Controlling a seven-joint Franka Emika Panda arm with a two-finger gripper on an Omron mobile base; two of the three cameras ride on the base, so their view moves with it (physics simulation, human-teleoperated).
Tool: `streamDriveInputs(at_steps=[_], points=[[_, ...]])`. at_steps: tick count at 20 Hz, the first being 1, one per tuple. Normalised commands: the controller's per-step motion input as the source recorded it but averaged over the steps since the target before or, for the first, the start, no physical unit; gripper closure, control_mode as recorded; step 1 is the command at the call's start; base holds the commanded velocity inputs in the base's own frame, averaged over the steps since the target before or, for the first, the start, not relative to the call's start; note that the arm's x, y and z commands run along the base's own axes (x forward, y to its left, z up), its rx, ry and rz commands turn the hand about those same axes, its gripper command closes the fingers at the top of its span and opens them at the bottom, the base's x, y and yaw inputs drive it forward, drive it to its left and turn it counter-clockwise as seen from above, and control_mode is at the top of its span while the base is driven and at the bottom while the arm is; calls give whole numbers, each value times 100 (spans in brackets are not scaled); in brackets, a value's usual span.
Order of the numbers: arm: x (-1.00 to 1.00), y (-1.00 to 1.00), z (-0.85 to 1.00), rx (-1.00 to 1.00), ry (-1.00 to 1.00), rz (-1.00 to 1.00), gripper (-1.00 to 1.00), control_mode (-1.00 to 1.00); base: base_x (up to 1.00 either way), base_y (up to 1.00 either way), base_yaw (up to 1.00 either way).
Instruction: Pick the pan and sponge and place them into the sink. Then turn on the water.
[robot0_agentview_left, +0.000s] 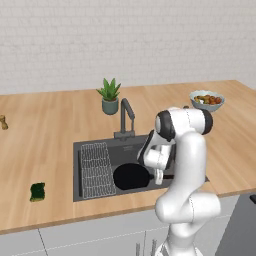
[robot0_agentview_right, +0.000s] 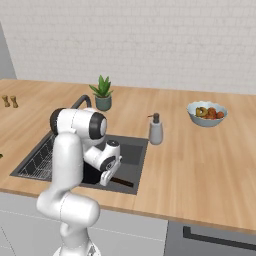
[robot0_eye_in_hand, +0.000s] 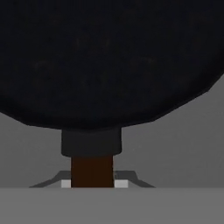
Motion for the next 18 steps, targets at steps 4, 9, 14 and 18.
streamDriveInputs(at_steps=[4, 9, 14, 18], points=[[0, 15, 0, 0, 0, 0, -100, -100, 0, 0, 0], [0, 34, 39, -1, 0, -3, -100, -100, 0, 0, 0], [-13, 24, 95, -3, 0, -9, -100, -100, 0, 0, 0], [-15, 1, 100, -1, 0, -9, -100, -100, 0, 0, 0]])
